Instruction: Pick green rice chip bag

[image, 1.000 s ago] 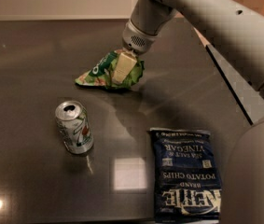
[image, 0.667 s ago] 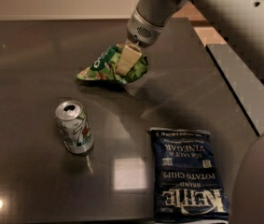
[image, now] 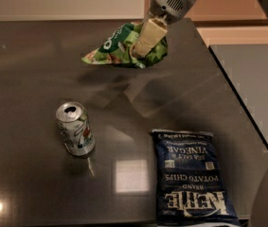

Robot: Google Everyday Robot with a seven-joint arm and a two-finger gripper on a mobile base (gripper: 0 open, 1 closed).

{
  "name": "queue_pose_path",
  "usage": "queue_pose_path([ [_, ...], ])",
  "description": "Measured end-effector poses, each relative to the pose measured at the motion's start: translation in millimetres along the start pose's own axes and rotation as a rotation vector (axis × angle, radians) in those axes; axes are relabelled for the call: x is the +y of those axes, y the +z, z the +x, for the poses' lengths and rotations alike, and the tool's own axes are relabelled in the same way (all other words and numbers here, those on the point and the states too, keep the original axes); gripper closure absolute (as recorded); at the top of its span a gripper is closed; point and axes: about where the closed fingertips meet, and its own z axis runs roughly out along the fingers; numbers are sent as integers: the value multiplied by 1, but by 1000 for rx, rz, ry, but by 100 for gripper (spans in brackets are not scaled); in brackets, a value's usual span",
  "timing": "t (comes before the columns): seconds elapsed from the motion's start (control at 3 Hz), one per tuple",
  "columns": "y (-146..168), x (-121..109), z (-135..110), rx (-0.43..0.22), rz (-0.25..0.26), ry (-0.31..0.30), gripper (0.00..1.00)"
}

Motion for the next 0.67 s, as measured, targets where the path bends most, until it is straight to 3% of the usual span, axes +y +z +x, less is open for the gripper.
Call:
queue_pose_path([
  [0.33,-48,8,-12,-35,17,-65,100],
  [0.67,-55,2,-19,-57,43,-72,100],
])
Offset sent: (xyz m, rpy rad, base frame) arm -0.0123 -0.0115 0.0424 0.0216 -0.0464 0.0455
